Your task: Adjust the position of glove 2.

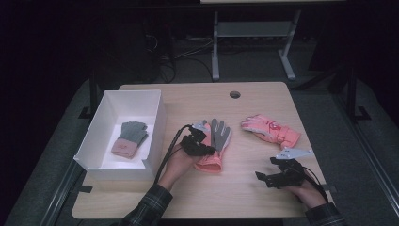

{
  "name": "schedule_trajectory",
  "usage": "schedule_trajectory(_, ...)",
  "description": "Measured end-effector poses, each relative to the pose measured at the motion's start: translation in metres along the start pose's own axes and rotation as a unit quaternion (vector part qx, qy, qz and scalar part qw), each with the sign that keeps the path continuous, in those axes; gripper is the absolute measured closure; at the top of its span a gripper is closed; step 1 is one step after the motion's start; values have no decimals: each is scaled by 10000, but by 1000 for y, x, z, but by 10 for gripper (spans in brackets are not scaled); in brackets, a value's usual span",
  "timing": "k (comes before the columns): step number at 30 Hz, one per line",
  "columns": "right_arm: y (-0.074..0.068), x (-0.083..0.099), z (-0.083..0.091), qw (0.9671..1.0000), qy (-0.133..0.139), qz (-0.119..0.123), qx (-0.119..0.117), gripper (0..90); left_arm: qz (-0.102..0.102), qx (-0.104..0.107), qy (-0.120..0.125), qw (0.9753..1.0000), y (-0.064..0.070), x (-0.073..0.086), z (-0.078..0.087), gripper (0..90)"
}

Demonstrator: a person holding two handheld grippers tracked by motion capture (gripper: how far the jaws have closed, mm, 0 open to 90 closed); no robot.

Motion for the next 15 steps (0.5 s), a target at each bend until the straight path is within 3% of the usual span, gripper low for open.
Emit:
schedule_trajectory(4, 0, 0, 0, 10000, 0, 4, -12, 135, -29, 204, -92, 9997, 12, 13, 3, 900)
schedule_trajectory(7, -1, 0, 0, 10000, -4, 11, -14, 136, -176, 255, -225, 9993, 20, 21, 6, 900)
schedule_trajectory(15, 0, 0, 0, 10000, 20, 2, 9, 136, -297, 479, -402, 9976, 41, 45, 13, 900)
Point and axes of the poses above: each handheld gripper's, and its own axes: z roughly backward along the jaws, x roughly out of its underside, y roughly to its right, the point moved 10 cm from there along -z, roughly forward along the jaws, and after that the axes turned 13 degrees about z, right-handed, at the moved point
